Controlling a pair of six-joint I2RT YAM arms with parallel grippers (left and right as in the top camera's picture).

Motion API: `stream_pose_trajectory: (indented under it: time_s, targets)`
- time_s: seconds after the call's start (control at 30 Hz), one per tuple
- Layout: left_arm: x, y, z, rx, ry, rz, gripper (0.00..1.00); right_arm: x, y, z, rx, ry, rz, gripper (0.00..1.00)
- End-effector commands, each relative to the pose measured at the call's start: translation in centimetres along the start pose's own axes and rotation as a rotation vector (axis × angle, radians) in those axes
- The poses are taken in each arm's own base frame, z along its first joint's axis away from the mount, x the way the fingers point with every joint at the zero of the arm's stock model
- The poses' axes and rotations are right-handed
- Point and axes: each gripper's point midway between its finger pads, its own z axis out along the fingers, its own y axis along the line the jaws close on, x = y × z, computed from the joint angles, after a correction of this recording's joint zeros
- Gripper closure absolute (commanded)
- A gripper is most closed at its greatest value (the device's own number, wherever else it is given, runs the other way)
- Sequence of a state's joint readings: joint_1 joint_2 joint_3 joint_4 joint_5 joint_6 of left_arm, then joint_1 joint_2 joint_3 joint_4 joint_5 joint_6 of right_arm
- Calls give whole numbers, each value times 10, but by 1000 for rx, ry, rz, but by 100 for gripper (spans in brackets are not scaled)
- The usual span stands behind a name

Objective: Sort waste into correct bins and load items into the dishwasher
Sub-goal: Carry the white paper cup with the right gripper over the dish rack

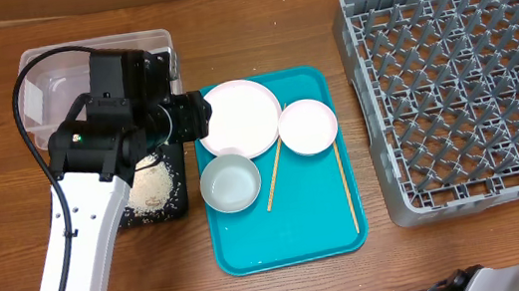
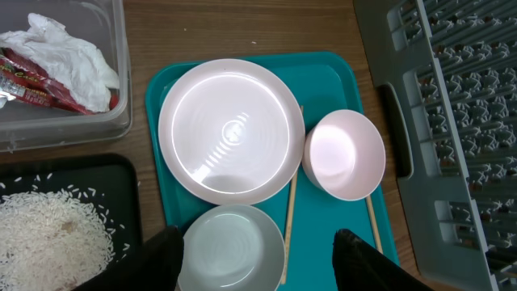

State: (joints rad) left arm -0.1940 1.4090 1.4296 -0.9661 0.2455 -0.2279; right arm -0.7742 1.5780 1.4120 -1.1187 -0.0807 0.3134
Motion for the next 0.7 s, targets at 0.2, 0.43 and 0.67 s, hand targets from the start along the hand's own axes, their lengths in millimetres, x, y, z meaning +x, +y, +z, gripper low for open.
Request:
stream_pose_trajectory:
  time_s: [0.2, 0.43, 0.67]
  targets:
    - [-6, 1, -10, -10, -32, 24, 38, 0, 1, 6, -2, 24, 8, 50]
    - [-5, 1, -10, -10, -32, 24, 39, 2, 2, 8, -6, 40, 10, 12]
    - [-5, 1, -10, -11, -31, 24, 38, 4, 8, 8, -41, 53, 10, 11]
